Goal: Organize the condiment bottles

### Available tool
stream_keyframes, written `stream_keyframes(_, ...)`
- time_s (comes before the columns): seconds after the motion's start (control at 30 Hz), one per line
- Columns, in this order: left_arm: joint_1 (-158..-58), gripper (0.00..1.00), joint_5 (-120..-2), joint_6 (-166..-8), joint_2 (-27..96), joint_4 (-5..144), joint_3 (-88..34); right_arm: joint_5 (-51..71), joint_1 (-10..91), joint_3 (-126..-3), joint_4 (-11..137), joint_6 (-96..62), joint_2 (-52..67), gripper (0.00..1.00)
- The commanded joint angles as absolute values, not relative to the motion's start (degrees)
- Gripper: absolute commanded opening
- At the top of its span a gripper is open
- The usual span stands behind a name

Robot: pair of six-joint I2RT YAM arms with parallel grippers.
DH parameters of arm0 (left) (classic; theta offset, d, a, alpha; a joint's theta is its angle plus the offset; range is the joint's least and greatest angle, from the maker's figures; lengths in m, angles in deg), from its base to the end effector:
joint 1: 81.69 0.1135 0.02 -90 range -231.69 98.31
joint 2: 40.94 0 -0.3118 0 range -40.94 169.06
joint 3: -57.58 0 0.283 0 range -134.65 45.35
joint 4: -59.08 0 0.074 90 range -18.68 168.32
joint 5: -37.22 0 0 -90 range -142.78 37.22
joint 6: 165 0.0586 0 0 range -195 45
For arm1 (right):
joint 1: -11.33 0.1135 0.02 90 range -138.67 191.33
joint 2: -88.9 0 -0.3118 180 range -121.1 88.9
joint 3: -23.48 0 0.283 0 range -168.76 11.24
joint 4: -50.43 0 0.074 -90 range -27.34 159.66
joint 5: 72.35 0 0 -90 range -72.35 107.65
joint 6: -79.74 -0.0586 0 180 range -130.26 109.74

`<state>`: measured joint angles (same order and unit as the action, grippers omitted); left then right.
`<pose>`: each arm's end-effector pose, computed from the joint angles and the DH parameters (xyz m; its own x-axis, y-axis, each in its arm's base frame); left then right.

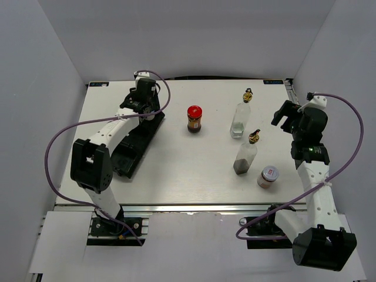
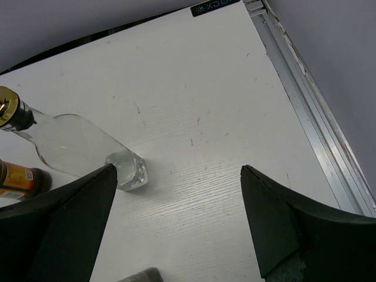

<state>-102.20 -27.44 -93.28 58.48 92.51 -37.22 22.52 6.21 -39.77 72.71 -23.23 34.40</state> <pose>0.4332 -0.1353 0.3200 -0.5485 -0.0975 -0.8305 -0.1801 0.9836 0.0035 0.2459 -0.0270 0.3794 -0.1887 0.2414 -0.9519 0.2191 0.9552 0.1989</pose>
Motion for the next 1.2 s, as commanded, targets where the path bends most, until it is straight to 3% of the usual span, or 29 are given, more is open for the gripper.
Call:
stream_keyframes(0.0, -101.7, 0.00, -27.9, -93.6, 56.7, 90.6, -38.9, 23.9, 6.2, -40.6, 69.7, -23.4, 33.9, 0.89)
stream_keyframes(0.07, -101.5, 0.00, -28.0, -94.1, 57.5, 89.8, -38.4, 24.1, 6.2, -40.7, 69.7, -23.4, 33.3, 0.89)
stream_keyframes(0.1, -100.9, 0.08, -28.3, -94.2, 57.9, 89.7, -38.3, 24.2, 6.2, -40.8, 69.7, -23.4, 33.1, 0.89)
stream_keyframes(0.13, -100.7, 0.22, -28.7, -94.8, 58.9, 90.0, -38.4, 24.2, 6.2, -40.8, 69.7, -23.4, 32.7, 0.89)
stream_keyframes(0.2, -100.1, 0.30, -30.4, -95.5, 59.8, 90.3, -39.0, 24.2, 6.2, -41.1, 69.9, -23.4, 32.1, 0.89)
stream_keyframes(0.23, -100.0, 0.45, -31.2, -95.7, 60.6, 90.7, -39.3, 24.2, 6.2, -41.1, 70.0, -23.4, 31.9, 0.89)
stream_keyframes(0.33, -99.9, 0.53, -31.2, -96.4, 61.1, 91.6, -40.0, 23.9, 6.2, -41.5, 70.5, -23.2, 31.5, 0.89)
stream_keyframes(0.43, -99.8, 0.74, -31.2, -96.8, 61.0, 92.6, -40.3, 23.6, 6.2, -42.0, 71.0, -23.2, 31.0, 0.89)
stream_keyframes(0.47, -99.8, 0.87, -30.8, -96.9, 61.0, 93.2, -40.5, 23.7, 6.2, -42.1, 71.1, -23.1, 31.0, 0.89)
stream_keyframes(0.53, -99.9, 0.96, -31.2, -97.0, 60.8, 94.7, -41.1, 23.5, 6.2, -42.5, 71.9, -23.1, 31.0, 0.89)
stream_keyframes(1.0, -100.5, 0.98, -35.9, -95.0, 49.5, 94.4, -45.3, 21.5, 6.2, -41.9, 72.1, -22.6, 34.3, 0.90)
stream_keyframes(1.17, -107.5, 0.98, -39.5, -90.7, 51.3, 94.3, -48.5, 20.5, 6.2, -41.8, 72.2, -22.6, 34.1, 0.89)
